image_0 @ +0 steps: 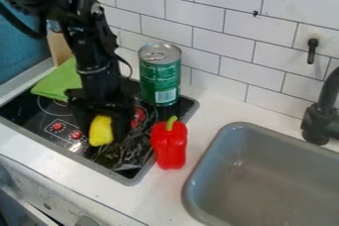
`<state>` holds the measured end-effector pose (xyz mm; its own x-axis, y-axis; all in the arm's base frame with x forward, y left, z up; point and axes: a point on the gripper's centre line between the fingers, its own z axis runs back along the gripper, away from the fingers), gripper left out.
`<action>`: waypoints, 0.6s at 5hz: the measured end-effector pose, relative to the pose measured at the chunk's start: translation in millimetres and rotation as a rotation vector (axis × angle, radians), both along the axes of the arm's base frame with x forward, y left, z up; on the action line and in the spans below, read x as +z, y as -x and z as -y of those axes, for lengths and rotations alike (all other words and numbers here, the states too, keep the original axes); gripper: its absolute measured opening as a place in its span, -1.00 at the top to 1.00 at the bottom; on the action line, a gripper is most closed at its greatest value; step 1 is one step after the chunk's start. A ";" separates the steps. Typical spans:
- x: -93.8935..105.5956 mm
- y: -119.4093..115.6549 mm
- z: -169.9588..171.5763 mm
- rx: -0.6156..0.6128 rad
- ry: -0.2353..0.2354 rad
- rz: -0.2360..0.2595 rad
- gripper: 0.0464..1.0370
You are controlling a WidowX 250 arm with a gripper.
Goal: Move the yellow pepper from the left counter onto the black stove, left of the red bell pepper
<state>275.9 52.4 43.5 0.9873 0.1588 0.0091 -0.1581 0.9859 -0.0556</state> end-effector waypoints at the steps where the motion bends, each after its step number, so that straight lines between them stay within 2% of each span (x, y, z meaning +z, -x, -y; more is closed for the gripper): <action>1: -3.3 1.9 0.0 0.024 -0.018 -0.005 -0.57; 2: -5.4 2.4 2.9 0.032 -0.020 -0.001 -0.57; 3: -6.3 3.8 3.2 0.035 -0.018 -0.012 -0.70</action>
